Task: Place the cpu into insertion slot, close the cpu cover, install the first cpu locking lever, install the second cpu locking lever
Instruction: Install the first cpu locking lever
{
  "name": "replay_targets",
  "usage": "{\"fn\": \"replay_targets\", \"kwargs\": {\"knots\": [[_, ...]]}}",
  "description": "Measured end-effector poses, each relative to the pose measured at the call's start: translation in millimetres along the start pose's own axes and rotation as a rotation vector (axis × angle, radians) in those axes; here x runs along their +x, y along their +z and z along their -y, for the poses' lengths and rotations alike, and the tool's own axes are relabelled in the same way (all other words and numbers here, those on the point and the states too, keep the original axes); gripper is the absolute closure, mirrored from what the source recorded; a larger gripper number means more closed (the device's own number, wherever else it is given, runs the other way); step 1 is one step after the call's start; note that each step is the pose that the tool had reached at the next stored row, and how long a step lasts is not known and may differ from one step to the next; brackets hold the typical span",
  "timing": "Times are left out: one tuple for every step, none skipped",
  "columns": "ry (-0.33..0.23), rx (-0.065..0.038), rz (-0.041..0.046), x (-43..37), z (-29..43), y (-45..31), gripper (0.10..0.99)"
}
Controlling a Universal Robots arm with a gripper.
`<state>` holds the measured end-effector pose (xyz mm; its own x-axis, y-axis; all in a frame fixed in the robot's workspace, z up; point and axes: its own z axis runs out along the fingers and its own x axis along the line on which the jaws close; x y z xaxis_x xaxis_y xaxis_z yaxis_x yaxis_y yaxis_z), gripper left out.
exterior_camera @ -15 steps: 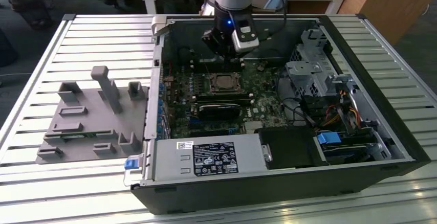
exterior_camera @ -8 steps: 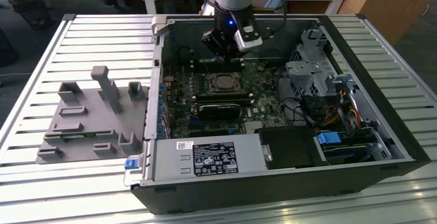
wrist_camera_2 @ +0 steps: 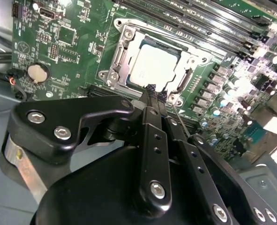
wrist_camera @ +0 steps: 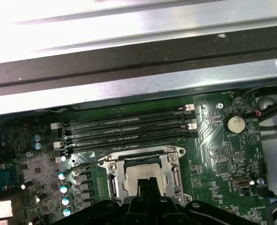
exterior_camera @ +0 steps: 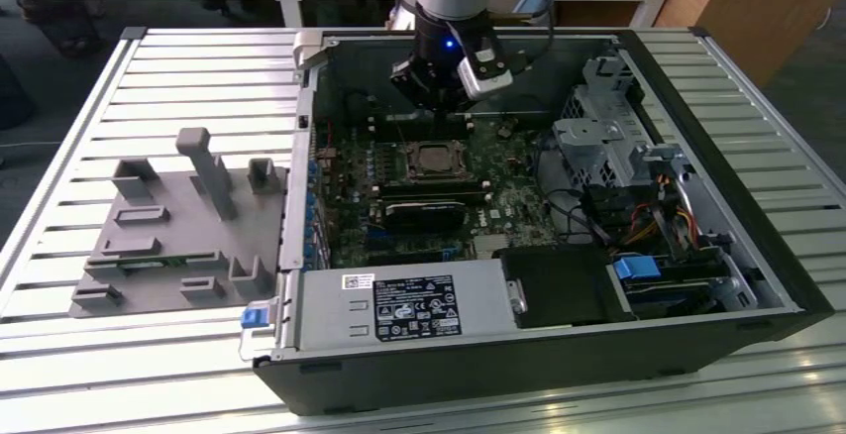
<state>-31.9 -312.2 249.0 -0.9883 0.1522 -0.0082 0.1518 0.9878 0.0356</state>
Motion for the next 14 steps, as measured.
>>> {"fn": "replay_targets", "kwargs": {"knots": [[-0.009, -0.001, -0.0004, 0.0, 0.0, 0.0, 0.965], [-0.019, -0.002, -0.0008, 0.0, 0.0, 0.0, 0.965], [-0.027, -0.002, -0.0013, 0.0, 0.0, 0.0, 0.965], [-0.036, -0.003, -0.0017, 0.0, 0.0, 0.0, 0.965], [-0.046, -0.003, -0.0021, 0.0, 0.0, 0.0, 0.965], [-0.055, -0.004, -0.0024, 0.0, 0.0, 0.0, 0.965], [-0.065, -0.004, -0.0028, 0.0, 0.0, 0.0, 0.965], [-0.075, -0.004, -0.0032, 0.0, 0.0, 0.0, 0.965], [-0.084, -0.004, -0.0036, 0.0, 0.0, 0.0, 0.965], [-0.094, -0.004, -0.0039, 0.0, 0.0, 0.0, 0.965], [-0.102, -0.004, -0.0042, 0.0, 0.0, 0.0, 0.965], [-0.109, -0.005, -0.0045, 0.0, 0.0, 0.0, 0.965], [-0.115, -0.005, -0.0047, 0.0, 0.0, 0.0, 0.965], [-0.121, -0.005, -0.0049, 0.0, 0.0, 0.0, 0.965]]}}
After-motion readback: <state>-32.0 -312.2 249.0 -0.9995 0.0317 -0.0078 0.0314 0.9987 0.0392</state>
